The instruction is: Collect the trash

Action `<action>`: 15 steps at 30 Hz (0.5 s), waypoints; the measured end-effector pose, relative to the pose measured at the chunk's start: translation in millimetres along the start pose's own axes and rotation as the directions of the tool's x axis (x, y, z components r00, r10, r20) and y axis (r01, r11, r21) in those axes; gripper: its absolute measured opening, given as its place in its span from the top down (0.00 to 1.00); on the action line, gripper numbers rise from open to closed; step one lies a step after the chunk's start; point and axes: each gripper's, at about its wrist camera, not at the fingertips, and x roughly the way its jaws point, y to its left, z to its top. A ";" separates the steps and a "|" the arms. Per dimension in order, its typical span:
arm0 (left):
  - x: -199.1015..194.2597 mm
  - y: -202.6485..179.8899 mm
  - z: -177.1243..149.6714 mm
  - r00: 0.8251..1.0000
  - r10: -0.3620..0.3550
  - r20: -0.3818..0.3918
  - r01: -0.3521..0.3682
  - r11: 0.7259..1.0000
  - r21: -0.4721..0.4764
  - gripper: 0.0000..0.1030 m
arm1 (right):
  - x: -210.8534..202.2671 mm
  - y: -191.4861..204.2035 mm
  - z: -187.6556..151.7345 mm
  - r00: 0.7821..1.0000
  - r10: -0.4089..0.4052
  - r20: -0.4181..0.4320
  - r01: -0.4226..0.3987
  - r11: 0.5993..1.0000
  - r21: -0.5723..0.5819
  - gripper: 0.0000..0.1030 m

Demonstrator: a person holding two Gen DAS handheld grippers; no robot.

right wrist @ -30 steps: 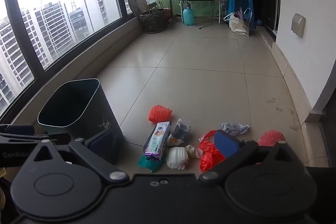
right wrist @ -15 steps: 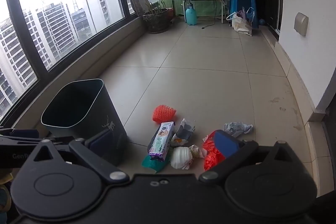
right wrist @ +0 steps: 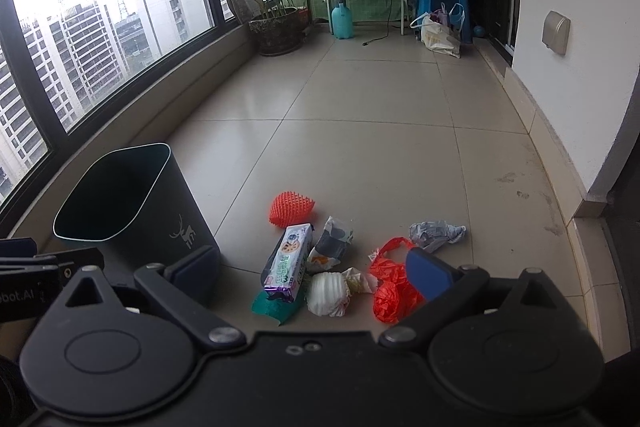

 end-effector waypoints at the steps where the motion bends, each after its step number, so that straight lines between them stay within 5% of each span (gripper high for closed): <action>1: -0.1 0.0 0.1 1.000 0.001 0.000 -0.001 1.000 -0.001 0.19 | -1.5 1.1 0.4 1.000 0.009 0.005 -0.009 1.000 -0.004 0.03; 15: 4.8 2.8 1.5 1.000 0.013 -0.026 -0.013 1.000 -0.010 0.19 | -5.1 10.4 2.7 1.000 0.024 0.006 -0.023 0.999 -0.044 0.03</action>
